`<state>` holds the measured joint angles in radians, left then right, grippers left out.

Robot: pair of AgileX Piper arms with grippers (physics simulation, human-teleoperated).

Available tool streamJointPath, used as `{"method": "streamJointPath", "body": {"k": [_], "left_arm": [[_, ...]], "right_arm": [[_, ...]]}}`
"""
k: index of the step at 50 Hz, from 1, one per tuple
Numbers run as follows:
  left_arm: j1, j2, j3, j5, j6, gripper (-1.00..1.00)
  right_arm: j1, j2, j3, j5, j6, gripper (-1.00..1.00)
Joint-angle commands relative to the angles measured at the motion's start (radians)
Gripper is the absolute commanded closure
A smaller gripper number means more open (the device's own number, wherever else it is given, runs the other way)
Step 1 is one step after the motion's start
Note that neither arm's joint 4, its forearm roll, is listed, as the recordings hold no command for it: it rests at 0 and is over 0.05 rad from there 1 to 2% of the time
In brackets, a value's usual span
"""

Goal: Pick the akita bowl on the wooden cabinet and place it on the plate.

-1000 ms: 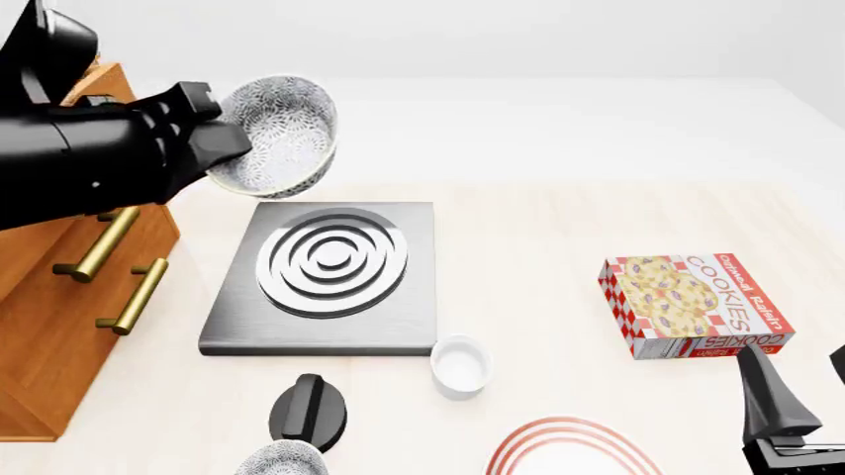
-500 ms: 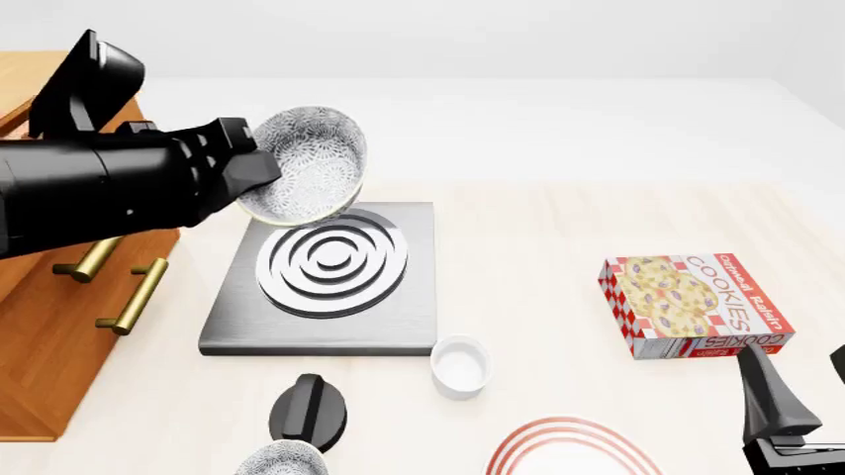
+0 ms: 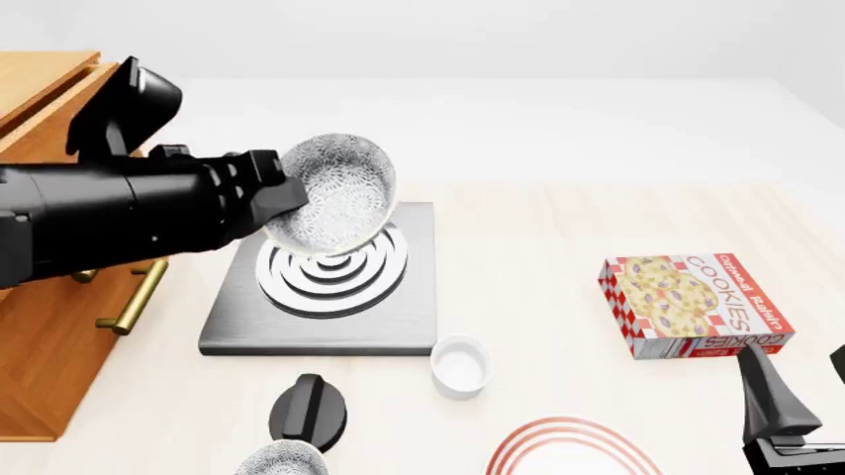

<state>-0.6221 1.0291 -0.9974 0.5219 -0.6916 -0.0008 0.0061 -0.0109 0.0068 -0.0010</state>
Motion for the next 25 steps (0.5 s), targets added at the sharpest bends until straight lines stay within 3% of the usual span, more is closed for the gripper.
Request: {"method": "streamJointPath", "body": {"k": [1,25], "left_arm": [[-0.051,0.011,0.006,-0.008,0.001,1.00],[-0.189,0.047,0.018,-0.025,-0.022,1.00]], "right_arm": [[0.000,-0.001,0.002,-0.002,-0.001,-1.00],[0.000,-0.002,0.000,0.001,-0.002,-1.00]]}}
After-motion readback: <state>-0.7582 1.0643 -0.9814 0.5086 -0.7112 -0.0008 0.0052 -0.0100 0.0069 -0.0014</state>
